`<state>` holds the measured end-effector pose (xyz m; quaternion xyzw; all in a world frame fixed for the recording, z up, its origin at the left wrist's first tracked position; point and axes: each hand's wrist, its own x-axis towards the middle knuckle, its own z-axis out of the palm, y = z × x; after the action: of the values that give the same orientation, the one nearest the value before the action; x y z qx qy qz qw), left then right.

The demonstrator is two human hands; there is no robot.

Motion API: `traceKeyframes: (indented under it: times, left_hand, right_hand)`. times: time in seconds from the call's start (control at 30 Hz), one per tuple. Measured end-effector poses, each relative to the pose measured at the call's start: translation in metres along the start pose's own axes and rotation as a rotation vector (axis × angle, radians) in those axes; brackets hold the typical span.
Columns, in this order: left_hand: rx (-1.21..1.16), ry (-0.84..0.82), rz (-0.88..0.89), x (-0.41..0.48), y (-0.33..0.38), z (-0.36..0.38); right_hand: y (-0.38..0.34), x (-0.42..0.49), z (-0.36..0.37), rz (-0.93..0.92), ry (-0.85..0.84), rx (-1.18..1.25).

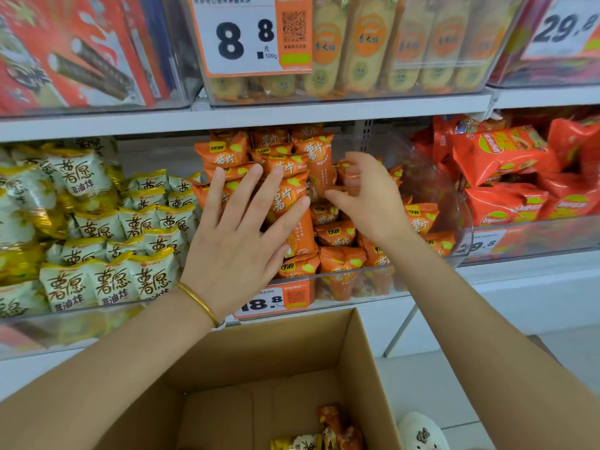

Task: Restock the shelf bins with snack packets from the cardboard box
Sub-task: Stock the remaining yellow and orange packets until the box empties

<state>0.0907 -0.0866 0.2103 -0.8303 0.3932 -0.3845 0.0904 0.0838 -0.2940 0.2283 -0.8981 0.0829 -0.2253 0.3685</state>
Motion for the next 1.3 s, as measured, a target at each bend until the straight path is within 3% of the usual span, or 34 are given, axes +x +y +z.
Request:
traceKeyframes:
  times: [0.17, 0.3, 0.4, 0.53, 0.6, 0.77, 0.9, 1.03, 1.13, 1.23, 1.3]
  left_hand:
    - [-0.164, 0.106, 0.011, -0.042, 0.011, -0.03]
    - [-0.358, -0.119, 0.132, -0.144, 0.03, -0.038]
    - [-0.392, -0.384, 0.211, -0.208, 0.035, -0.025]
    - [-0.448, -0.613, 0.164, -0.236, 0.039, -0.012]
    - [-0.472, -0.639, 0.16, -0.242, 0.04, -0.01]
    - [-0.525, -0.576, 0.169, -0.259, 0.041, -0.011]
    - [-0.517, -0.658, 0.126, -0.273, 0.039, -0.009]
    - [-0.498, -0.75, 0.092, -0.278, 0.037, -0.005]
    - [-0.498, -0.772, 0.082, -0.277, 0.038, -0.002]
    - [-0.503, -0.796, 0.092, -0.279, 0.042, 0.001]
    - [-0.505, -0.82, 0.1, -0.281, 0.045, 0.002]
  right_hand:
    - [-0.022, -0.098, -0.019, -0.063, 0.084, 0.173]
    - [-0.024, -0.184, 0.015, 0.069, -0.228, 0.182]
    - [-0.003, -0.223, 0.061, 0.155, -0.419, 0.036]
    - [0.057, -0.268, 0.133, 0.365, -0.54, -0.141]
    - [0.09, -0.296, 0.165, 0.409, -0.631, -0.337]
    - [0.149, -0.334, 0.215, 0.254, -0.927, -0.89]
    - [0.166, -0.339, 0.234, 0.209, -1.008, -1.05]
    - [0.169, -0.305, 0.249, 0.322, -1.103, -0.899]
    - [0.161, -0.27, 0.256, 0.343, -1.142, -0.664]
    - [0.166, -0.26, 0.261, 0.48, -1.147, -0.352]
    - [0.173, -0.269, 0.263, 0.487, -1.232, -0.353]
